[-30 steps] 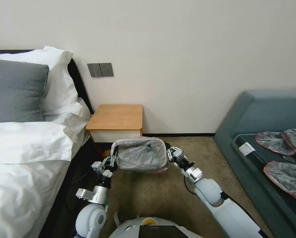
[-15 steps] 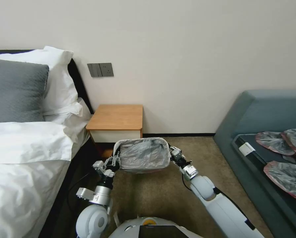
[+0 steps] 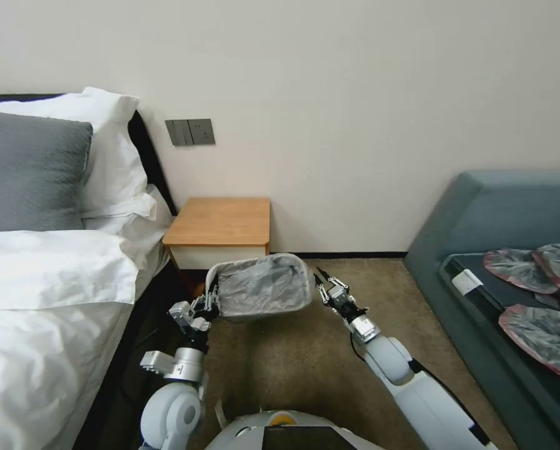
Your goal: Pick up the garbage bag from the table and place it over the trash can.
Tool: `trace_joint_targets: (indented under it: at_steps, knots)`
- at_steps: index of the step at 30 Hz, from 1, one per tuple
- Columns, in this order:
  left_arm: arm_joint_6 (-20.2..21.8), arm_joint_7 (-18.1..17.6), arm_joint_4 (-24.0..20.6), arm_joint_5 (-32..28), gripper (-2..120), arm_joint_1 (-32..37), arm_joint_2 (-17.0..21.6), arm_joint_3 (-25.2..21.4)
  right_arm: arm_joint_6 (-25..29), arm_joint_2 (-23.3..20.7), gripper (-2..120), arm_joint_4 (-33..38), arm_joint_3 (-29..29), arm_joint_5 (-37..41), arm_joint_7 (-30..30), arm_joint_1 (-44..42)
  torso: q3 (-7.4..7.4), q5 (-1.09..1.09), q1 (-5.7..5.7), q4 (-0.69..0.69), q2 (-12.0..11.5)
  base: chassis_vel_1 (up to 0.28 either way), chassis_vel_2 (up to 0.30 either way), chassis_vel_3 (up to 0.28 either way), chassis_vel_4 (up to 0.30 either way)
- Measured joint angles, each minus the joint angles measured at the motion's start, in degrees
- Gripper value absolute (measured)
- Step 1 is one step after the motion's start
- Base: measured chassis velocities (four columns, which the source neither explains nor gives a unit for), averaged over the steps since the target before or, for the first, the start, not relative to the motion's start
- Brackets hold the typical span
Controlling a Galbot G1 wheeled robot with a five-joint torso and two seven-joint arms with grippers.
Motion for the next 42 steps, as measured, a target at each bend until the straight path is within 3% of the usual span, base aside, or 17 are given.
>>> trace_joint_targets:
  at_steps: [8,10,12,16,18,23,28,31,42]
  knots:
    - [1.77,-2.8,1.09,4.65,7,-0.35,-0.11,-0.54,1.85,0.03,51,5.16,4.53,-2.82,-1.47,-4.55,0.0,0.0,0.0,0.0,0.0,0.0,0.0,0.0,0.0]
    - [2.71,-4.3,1.89,7.73,7,-0.51,-0.03,-1.16,3.51,0.38,65,8.17,7.45,-3.41,-2.05,-6.62,0.0,0.01,0.0,0.0,0.0,0.0,0.0,0.0,0.0]
    - [3.01,-4.66,2.13,8.84,7,-0.57,0.02,-1.27,3.74,0.42,69,9.15,7.85,-2.96,-2.11,-7.0,0.0,0.0,0.0,0.0,0.0,0.0,0.0,0.0,0.0]
    - [3.44,-4.78,3.06,13.55,7,-0.89,0.35,-0.84,1.49,-0.97,87,15.32,4.55,5.79,-2.33,-6.8,0.0,0.01,0.0,0.01,0.0,0.0,0.0,0.0,0.0]
    - [3.48,-4.67,3.27,14.96,7,-1.05,0.4,-0.6,-0.28,-1.79,87,17.16,2.78,8.41,-2.29,-6.38,0.0,0.0,0.0,0.01,0.0,0.0,0.0,0.0,0.0]
    - [3.53,-3.32,4.04,20.4,7,-1.77,0.97,0.22,-7.97,-6.78,69,20.95,-5.88,15.84,-2.04,-2.69,0.0,0.0,0.0,0.0,0.0,0.0,0.0,0.0,0.0]
    - [3.79,-2.45,4.24,22.95,7,-1.98,1.13,0.8,-12.94,-10.72,52,19.59,-12.43,16.13,-3.62,3.47,0.01,0.01,0.0,0.01,0.0,0.0,0.0,0.0,0.0]
    - [3.84,-1.76,4.55,24.72,7,-1.88,0.67,1.3,-19.74,-13.74,37,16.9,-18.44,18.25,-5.28,10.12,0.01,0.01,0.0,0.01,0.0,0.0,0.0,0.0,0.0]
    - [3.42,-1.1,5.68,26.7,7,-2.0,0.06,2.29,-28.15,-16.48,0,12.71,-27.39,26.31,-5.16,20.74,0.01,0.0,0.0,0.0,0.0,0.0,0.0,0.0,0.0]
